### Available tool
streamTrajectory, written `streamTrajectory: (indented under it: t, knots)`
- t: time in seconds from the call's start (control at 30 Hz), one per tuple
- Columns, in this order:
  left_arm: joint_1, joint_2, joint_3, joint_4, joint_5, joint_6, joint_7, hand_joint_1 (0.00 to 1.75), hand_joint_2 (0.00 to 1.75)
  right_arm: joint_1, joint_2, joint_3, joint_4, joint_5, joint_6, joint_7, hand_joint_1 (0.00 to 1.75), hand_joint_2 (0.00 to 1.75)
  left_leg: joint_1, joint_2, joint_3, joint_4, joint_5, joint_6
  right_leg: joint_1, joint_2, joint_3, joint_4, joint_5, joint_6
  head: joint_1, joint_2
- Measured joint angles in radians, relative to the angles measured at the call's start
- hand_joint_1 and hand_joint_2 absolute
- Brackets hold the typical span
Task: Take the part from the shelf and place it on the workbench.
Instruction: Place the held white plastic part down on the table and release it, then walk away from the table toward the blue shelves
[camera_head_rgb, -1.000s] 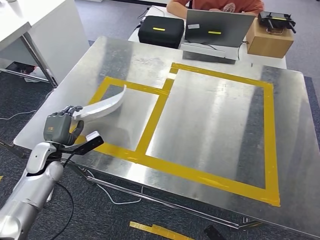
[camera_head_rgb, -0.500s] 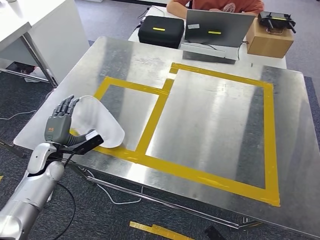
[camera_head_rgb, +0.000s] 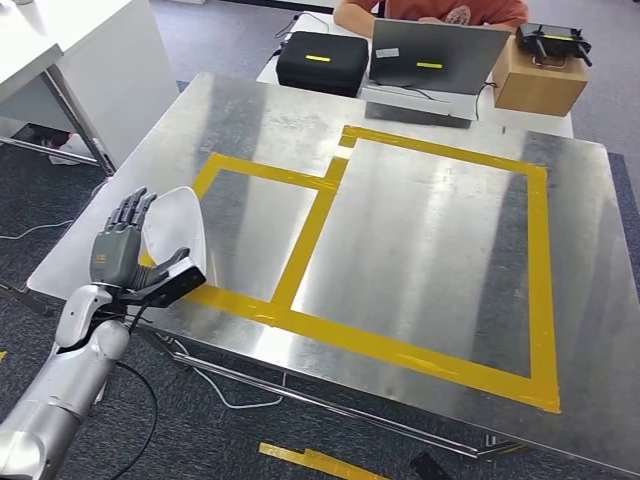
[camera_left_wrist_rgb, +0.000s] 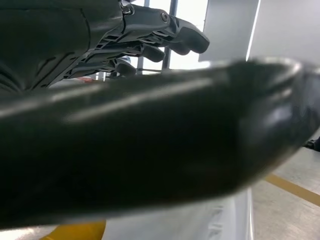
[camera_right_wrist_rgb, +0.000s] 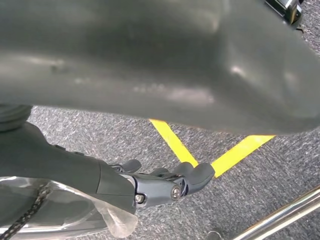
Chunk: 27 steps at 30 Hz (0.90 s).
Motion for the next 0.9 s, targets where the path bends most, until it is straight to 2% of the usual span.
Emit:
streamTrajectory:
  t: [0.33,0.77,0.83,0.9]
  knots:
    - [0.012,-0.004,0.007,-0.018,0.035,0.023,-0.03,0.0,0.0,0.001,0.0,-0.001,0.0,0.003,0.0,-0.003,0.0,0.0,0.0,0.0,0.0,0.0,0.0,0.0,0.0,0.0,0.0,0.0,0.0,0.0,0.0,0.0]
    - [0.111,-0.014,0.029,-0.212,0.07,0.11,-0.111,0.0,0.0,-0.002,0.004,-0.001,0.0,0.02,0.004,-0.005,0.0,0.0,0.0,0.0,0.0,0.0,0.0,0.0,0.0,0.0,0.0,0.0,0.0,0.0,0.0,0.0]
    - [0.125,-0.014,0.034,-0.247,0.064,0.119,-0.111,0.0,0.0,-0.004,0.008,-0.001,0.0,0.023,0.005,-0.005,0.0,0.0,0.0,0.0,0.005,-0.008,0.005,0.011,-0.002,-0.001,0.002,-0.004,0.002,0.008,0.0,0.0]
    - [0.134,-0.014,0.037,-0.277,0.06,0.124,-0.111,0.0,0.0,-0.006,0.011,-0.001,0.0,0.025,0.005,-0.005,0.0,0.0,0.003,0.003,0.018,-0.034,0.019,0.028,-0.003,-0.002,-0.007,0.013,-0.019,0.014,0.001,0.0]
